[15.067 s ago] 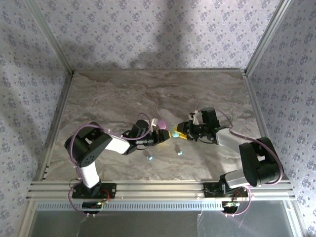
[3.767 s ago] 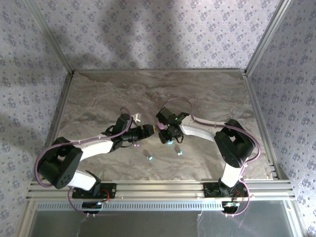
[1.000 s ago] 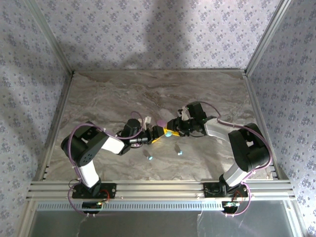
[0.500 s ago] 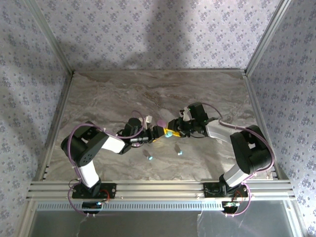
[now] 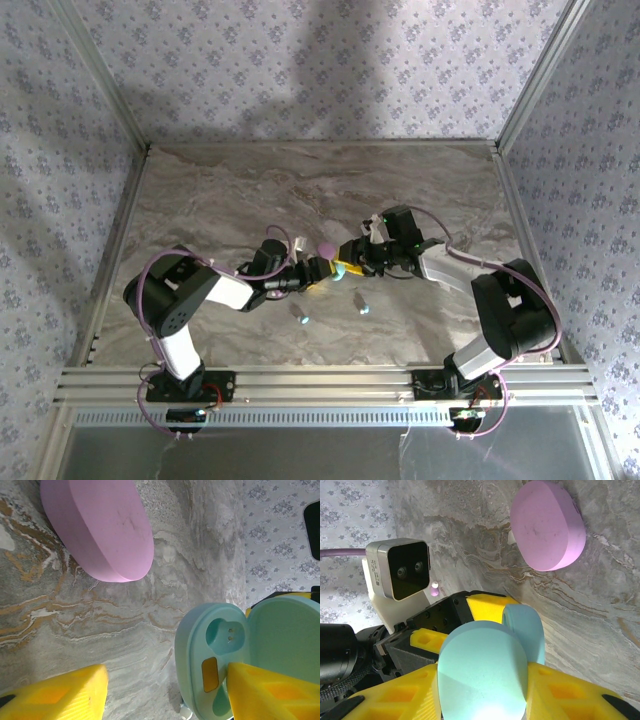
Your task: Insert the wireless bluetooth earbuds into the charging case
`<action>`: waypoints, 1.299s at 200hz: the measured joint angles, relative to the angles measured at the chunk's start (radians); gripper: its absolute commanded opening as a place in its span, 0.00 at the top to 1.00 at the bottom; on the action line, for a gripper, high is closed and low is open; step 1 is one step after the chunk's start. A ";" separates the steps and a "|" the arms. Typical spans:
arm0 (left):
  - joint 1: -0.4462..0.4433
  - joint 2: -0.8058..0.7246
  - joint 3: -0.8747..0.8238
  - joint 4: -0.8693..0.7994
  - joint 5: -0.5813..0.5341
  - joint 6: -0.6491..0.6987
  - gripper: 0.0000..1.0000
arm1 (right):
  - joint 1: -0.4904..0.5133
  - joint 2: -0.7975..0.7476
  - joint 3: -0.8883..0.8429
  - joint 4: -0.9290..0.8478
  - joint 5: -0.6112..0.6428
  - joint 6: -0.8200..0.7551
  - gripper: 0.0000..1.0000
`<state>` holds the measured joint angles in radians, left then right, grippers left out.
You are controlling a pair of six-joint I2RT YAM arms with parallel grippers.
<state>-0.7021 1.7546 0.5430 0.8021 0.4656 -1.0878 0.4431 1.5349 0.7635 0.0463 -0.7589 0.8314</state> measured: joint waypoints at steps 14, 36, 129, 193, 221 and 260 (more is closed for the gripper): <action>0.001 -0.008 0.002 -0.020 -0.005 0.005 0.38 | 0.000 0.006 0.000 0.004 0.000 0.000 0.58; 0.003 -0.023 0.002 -0.056 -0.014 0.014 0.40 | 0.001 0.026 0.000 0.008 0.000 -0.001 0.58; 0.015 -0.056 0.002 -0.135 -0.039 0.034 0.83 | 0.001 0.092 -0.014 0.032 -0.001 -0.005 0.58; 0.010 -0.064 0.006 -0.134 -0.031 0.032 0.89 | 0.003 0.104 -0.015 0.051 -0.014 -0.005 0.58; 0.002 -0.064 0.025 -0.126 -0.023 0.028 0.89 | 0.003 0.107 -0.017 0.063 -0.018 -0.005 0.58; -0.014 -0.047 0.058 -0.117 -0.015 0.028 0.89 | 0.003 0.117 -0.023 0.077 -0.025 -0.005 0.57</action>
<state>-0.7166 1.7081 0.6006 0.6846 0.4503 -1.0599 0.4458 1.6520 0.7410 0.1238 -0.7841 0.8268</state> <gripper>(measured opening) 0.111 0.422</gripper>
